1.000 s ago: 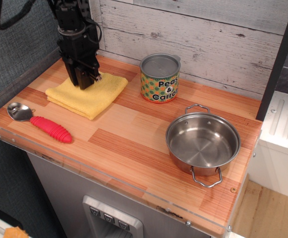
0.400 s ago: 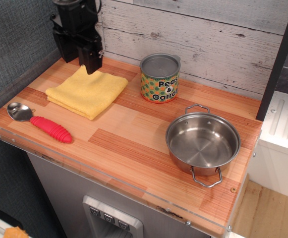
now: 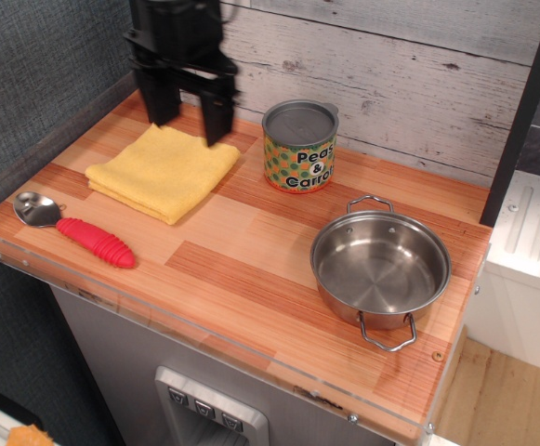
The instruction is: Slide the yellow rag between the can and the red spoon.
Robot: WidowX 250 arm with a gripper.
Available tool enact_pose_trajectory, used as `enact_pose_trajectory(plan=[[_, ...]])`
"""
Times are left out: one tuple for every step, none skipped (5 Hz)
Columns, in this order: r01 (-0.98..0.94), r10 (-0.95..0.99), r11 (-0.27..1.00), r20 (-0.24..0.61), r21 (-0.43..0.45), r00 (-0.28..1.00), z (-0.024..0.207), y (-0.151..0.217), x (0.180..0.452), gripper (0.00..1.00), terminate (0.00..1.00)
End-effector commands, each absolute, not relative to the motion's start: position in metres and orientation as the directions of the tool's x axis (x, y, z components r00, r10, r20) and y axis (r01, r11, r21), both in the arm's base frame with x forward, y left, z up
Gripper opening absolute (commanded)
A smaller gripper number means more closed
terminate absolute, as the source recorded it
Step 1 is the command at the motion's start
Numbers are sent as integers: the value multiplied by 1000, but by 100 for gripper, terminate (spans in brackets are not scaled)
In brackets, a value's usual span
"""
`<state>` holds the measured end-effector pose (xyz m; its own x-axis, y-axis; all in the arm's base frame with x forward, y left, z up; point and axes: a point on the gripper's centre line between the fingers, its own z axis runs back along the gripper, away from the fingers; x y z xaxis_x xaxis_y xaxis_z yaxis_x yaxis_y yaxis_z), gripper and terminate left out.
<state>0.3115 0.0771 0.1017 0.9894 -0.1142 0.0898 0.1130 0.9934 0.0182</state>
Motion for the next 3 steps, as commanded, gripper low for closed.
enact_pose_trajectory(plan=[[139,-134,990,113,-38,984,125,7,298,100,0],[192,-188,981,133,-16,973,128,-28,293,100,0],[220,-215,975,120,-31,969,128,-60,292,100,100]])
